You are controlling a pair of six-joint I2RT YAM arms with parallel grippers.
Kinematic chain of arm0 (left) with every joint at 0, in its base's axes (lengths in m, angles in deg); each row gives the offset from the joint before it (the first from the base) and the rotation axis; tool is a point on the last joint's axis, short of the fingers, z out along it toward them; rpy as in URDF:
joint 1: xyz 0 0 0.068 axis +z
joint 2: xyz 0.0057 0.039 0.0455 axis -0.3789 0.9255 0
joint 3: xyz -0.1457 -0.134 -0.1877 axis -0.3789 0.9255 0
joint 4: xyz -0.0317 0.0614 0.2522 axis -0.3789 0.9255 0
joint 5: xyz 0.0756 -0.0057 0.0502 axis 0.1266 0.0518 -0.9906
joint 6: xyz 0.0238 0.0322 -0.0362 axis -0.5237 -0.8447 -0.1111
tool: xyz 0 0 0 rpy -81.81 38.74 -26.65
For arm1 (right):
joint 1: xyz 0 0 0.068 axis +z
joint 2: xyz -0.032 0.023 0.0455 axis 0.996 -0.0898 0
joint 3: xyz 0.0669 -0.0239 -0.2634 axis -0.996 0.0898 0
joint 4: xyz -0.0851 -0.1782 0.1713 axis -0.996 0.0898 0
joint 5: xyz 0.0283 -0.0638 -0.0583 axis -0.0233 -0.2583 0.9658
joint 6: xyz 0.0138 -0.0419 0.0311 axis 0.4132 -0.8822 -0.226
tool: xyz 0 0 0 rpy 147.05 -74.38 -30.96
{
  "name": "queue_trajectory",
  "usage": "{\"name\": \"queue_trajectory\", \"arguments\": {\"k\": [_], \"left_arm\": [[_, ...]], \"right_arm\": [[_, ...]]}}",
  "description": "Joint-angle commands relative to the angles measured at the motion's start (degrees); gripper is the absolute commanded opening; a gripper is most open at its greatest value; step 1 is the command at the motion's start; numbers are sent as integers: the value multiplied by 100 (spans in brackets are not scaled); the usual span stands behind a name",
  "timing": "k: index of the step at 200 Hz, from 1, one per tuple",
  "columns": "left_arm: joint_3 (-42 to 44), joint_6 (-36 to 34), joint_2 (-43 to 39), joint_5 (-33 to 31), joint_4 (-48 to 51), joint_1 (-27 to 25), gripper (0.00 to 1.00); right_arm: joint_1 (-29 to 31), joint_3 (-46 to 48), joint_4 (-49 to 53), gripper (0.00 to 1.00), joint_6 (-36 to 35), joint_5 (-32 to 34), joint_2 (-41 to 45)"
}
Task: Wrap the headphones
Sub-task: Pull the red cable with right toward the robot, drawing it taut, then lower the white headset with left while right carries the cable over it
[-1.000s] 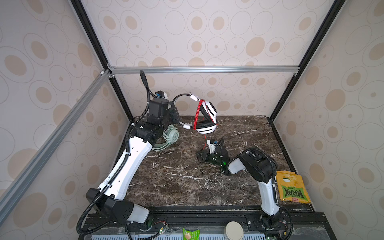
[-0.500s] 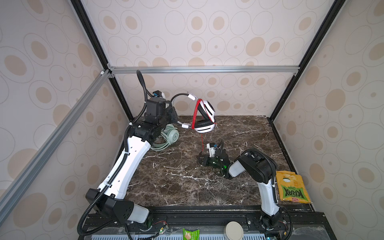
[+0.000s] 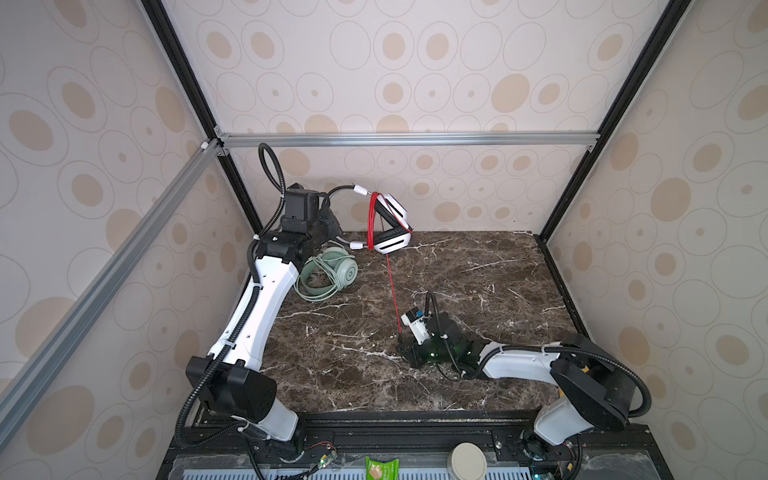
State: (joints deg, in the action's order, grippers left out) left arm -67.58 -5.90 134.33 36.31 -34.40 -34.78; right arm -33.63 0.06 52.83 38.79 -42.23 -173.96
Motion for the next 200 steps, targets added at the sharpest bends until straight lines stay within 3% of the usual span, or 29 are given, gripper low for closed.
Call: {"name": "queue_trajectory", "arguments": {"k": [1, 61, 97, 151, 200], "left_arm": [[-217, 796, -147, 225, -832, 31, 0], [904, 1114, -463, 405, -1470, -2, 0], [1422, 734, -762, -677, -1341, -244, 0], [2071, 179, -973, -2332, -1107, -937, 0], [2834, -315, -1224, -2752, -1236, -1512, 0]], "right_arm": [[467, -232, 1667, 0, -735, 673, 239], [1605, -2114, 3714, 0, -1533, 1439, 189], [1921, -2994, 4885, 0, -1942, 1801, 445], [1937, -3627, 6556, 0, -2441, 2413, 1620], [1936, -4042, 7456, 0, -2570, 3192, 2211]]}}
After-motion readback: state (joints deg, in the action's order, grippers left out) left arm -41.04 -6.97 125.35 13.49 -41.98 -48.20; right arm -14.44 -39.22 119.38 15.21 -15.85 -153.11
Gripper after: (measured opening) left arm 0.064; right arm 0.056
